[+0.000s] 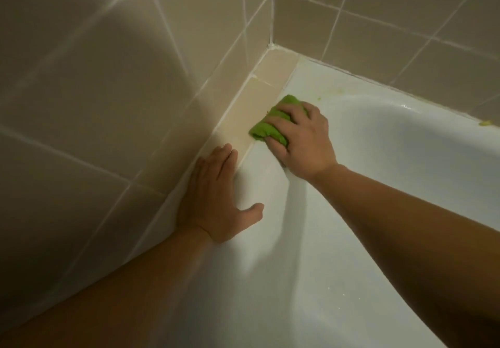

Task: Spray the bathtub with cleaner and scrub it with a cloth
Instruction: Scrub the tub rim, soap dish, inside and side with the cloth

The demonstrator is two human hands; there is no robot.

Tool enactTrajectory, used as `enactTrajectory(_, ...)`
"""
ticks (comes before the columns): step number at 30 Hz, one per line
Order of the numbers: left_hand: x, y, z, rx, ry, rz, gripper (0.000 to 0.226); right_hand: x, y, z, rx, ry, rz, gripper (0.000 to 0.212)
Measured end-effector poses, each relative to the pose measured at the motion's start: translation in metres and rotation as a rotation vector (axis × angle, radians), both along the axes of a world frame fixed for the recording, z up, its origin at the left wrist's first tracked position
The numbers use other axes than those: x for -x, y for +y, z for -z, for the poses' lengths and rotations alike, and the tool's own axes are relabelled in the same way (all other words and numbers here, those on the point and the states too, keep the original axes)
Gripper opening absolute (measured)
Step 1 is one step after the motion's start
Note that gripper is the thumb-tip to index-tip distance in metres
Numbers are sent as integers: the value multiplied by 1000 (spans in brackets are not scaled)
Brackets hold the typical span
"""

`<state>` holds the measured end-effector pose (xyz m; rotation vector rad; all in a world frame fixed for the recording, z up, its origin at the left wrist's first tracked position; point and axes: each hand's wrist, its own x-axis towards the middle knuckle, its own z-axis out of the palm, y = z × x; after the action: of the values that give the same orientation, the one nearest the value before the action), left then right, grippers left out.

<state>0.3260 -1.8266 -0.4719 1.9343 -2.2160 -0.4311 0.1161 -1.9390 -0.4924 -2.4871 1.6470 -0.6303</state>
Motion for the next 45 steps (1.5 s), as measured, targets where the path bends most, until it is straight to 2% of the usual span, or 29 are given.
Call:
enactTrajectory(2, 9, -10, -2, -7, -19, -16, 119, 1, -17, -8, -32, -66, 164, 35)
enactTrajectory(4, 15, -19, -4, -12, -40, -25, 120, -5, -12, -9, -45, -97, 176, 34)
enactTrajectory(8, 20, -31, -3, 28, -59, -19, 119, 10, 5, 9, -30, -42, -211, 41)
enactTrajectory(10, 20, -35, -2, 26, -78, -10, 119, 26, -15, 10, -28, -6, -256, 42)
enactTrajectory(16, 26, -45, -3, 10, -121, -14, 120, 20, -74, -17, -89, -65, 163, 27)
enactTrajectory(21, 31, -54, -4, 1, -104, -21, 122, 16, -62, -14, -119, -201, 156, 30)
enactTrajectory(25, 35, -65, -2, 2, -88, -10, 123, 0, -72, -23, -188, -304, 266, 30)
enactTrajectory(27, 37, -71, -2, 4, -85, 3, 124, -12, -75, -25, -211, -228, 178, 31)
enactTrajectory(31, 40, -79, -3, 39, -57, -1, 120, 1, -69, -13, -147, -110, -153, 37)
enactTrajectory(33, 41, -80, -3, 37, -45, -13, 121, 13, -80, -12, -157, -82, -88, 38)
enactTrajectory(37, 44, -83, -4, 30, -17, -25, 121, 4, -119, -24, -177, -57, 228, 36)
enactTrajectory(39, 45, -86, -5, 27, -9, -26, 122, -12, -121, -25, -177, -34, 179, 37)
enactTrajectory(43, 46, -88, -6, 21, 19, -23, 122, 3, -106, -20, -210, -56, -121, 42)
enactTrajectory(45, 46, -89, -5, 27, 36, -18, 121, 12, -119, -22, -215, -45, -63, 41)
